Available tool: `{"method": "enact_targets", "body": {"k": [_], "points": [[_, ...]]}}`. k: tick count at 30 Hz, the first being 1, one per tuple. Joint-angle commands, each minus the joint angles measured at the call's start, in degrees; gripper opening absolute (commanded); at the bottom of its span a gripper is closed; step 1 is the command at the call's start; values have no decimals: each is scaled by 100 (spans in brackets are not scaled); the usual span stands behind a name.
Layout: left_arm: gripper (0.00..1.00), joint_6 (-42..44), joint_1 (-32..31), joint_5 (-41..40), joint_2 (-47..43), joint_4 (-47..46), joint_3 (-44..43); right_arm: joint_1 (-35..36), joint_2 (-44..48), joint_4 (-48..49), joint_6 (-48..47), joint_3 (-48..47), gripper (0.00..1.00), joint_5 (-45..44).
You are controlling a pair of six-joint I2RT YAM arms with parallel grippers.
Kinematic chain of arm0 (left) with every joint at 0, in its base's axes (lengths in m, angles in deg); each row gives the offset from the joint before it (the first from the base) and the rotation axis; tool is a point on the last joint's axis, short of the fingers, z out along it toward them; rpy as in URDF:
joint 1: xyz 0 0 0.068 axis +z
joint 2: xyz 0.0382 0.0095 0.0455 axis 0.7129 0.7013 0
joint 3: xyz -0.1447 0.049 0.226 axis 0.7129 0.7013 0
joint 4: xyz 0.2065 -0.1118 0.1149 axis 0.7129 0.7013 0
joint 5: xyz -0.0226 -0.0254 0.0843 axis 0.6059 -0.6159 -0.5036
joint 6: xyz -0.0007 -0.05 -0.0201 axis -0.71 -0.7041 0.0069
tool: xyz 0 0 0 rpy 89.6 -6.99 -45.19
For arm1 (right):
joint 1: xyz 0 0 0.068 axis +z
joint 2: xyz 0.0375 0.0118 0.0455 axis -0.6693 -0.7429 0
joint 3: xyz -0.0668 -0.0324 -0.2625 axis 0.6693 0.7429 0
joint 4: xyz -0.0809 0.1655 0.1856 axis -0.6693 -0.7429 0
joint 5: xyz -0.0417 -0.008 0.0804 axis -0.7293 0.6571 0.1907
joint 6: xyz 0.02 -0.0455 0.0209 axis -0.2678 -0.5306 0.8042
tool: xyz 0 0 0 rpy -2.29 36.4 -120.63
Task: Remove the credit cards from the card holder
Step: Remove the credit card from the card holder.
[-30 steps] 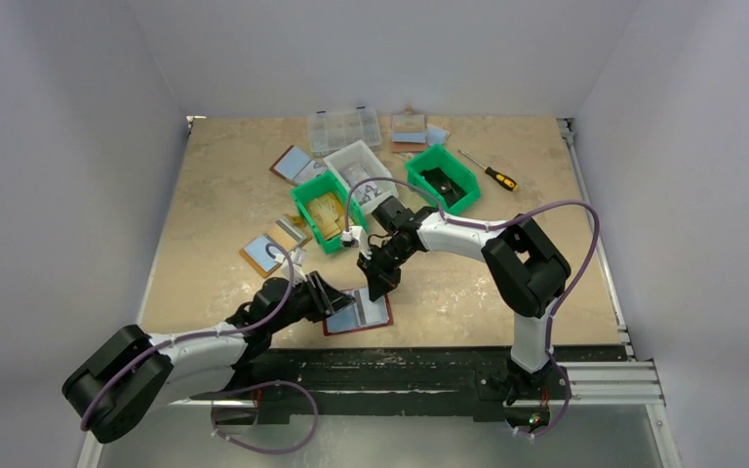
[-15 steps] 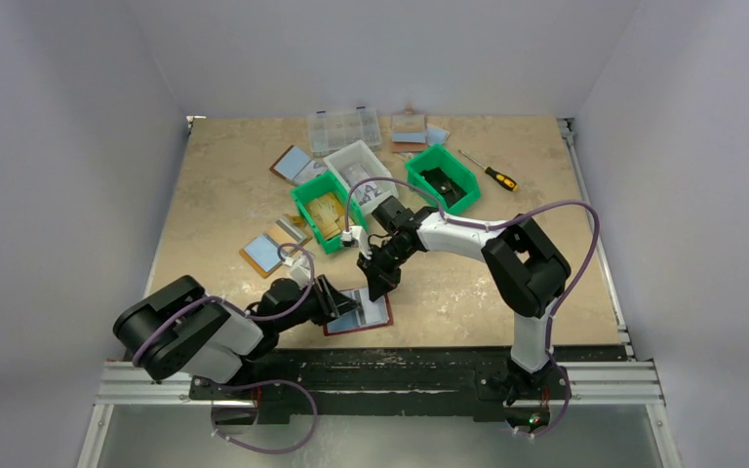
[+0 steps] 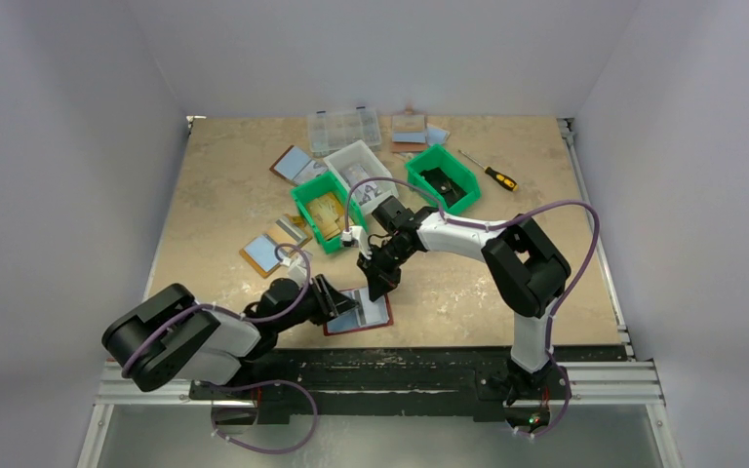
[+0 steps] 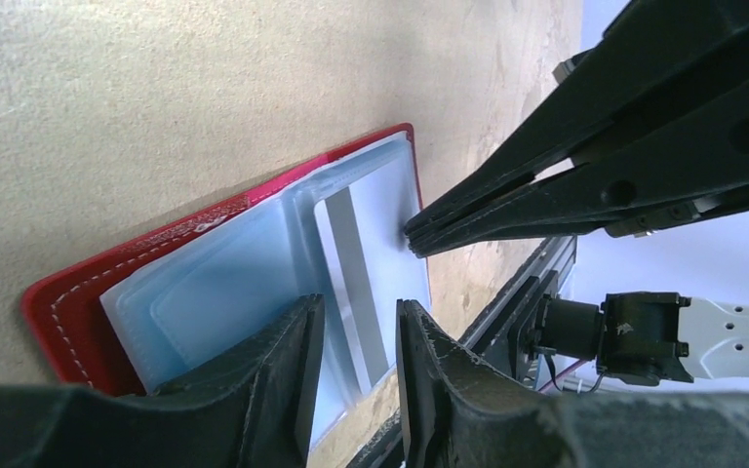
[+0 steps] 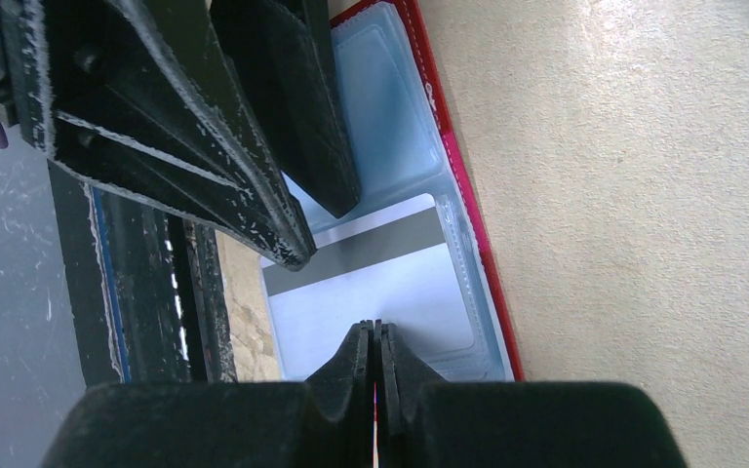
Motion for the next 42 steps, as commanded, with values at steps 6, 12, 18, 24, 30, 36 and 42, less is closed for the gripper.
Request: {"method": "enact_targets", "body": {"k": [6,12,18,24,30,36,42], "points": [[32,-185,-60,126,1052,-1024,-123,-7,-250,-8,-37,21,5,-469],[17,-420,-99,287,1899,-2014,-166,10,-268,-24,-45,12,5,-469],[0,-444,-100,188,2408,-2334,-179,11,-268,-50,-63,-1,5,-439],[0,-174,-104,100,2565,-2709,-15,-118,6,-351,-315,-151,12,-59],[0,-104,-98,100,2707,-2904,96,-517,342,-210,-60,16,31,324],[0,-186,-100,106,3050,-3204,149,-638,248,83,450,152,32,302],[0,-274,-98,127,3406,-3661,154,-649,158,150,647,164,45,358]]}}
